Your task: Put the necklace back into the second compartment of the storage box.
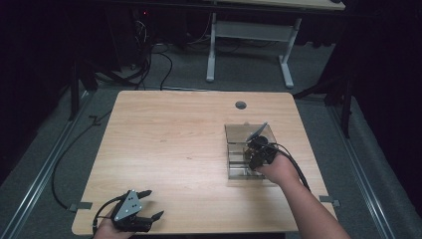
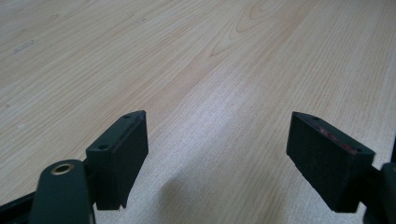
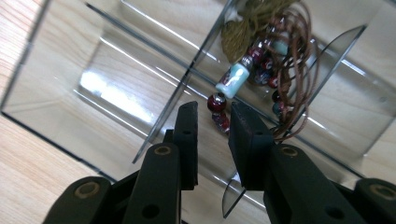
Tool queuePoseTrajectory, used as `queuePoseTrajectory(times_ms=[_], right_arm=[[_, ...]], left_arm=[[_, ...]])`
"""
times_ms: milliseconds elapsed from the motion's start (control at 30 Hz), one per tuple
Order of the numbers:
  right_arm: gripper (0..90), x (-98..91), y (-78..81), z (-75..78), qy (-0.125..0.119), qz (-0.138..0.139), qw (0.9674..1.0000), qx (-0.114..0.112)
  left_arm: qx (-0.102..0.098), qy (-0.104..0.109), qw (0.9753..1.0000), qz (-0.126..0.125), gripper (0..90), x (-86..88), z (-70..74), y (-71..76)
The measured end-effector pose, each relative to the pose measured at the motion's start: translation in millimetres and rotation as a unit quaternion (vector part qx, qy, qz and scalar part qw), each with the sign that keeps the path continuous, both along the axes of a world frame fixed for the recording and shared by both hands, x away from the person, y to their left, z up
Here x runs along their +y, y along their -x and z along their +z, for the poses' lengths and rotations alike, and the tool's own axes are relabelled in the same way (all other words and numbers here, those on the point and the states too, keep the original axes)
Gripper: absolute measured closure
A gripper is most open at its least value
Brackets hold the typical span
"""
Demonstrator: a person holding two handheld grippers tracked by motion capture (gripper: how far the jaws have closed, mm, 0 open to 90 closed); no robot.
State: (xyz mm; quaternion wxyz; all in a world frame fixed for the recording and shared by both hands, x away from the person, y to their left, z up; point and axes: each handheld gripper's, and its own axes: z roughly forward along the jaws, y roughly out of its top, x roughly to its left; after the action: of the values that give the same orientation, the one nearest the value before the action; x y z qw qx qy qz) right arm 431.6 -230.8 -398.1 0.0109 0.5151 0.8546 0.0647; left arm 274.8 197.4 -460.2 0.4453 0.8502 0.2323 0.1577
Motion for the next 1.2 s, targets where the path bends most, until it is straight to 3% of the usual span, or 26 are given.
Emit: queuePoseTrajectory(times_ms=[100,200,267,533,733,1033,1200], right_arm=[[73.8,2.1,-0.8,-4.6,0.007,0.006,1.0000,0.003],[82.6,4.8,-0.9,-7.1,0.016,0.012,0.9998,0.002],[83.3,5.5,-0.6,-6.5,0.019,0.019,0.9996,-0.003],[83.5,0.4,0.8,13.0,0.009,0.007,0.9995,-0.028],[83.4,3.2,-10.7,22.1,0.011,0.002,0.9990,-0.043],[83.3,10.8,-29.8,11.1,0.007,-0.001,0.9993,-0.036],[83.0,14.9,-32.8,-1.5,0.022,-0.004,0.9995,-0.024]], left_arm=[[0.000,0.000,1.0000,0.000,21.2,0.1,0.0,0.0],[-0.001,0.001,1.0000,0.000,21.2,0.2,0.0,0.0],[-0.001,0.002,1.0000,0.000,21.2,0.3,0.0,0.0],[-0.001,-0.001,1.0000,0.000,21.2,-0.3,-0.1,0.1],[-0.001,0.001,1.0000,0.001,21.2,-0.1,-0.1,0.1],[-0.001,0.003,1.0000,0.000,21.1,0.5,-0.2,0.1],[-0.001,0.003,1.0000,0.000,21.0,0.7,-0.1,0.2]])
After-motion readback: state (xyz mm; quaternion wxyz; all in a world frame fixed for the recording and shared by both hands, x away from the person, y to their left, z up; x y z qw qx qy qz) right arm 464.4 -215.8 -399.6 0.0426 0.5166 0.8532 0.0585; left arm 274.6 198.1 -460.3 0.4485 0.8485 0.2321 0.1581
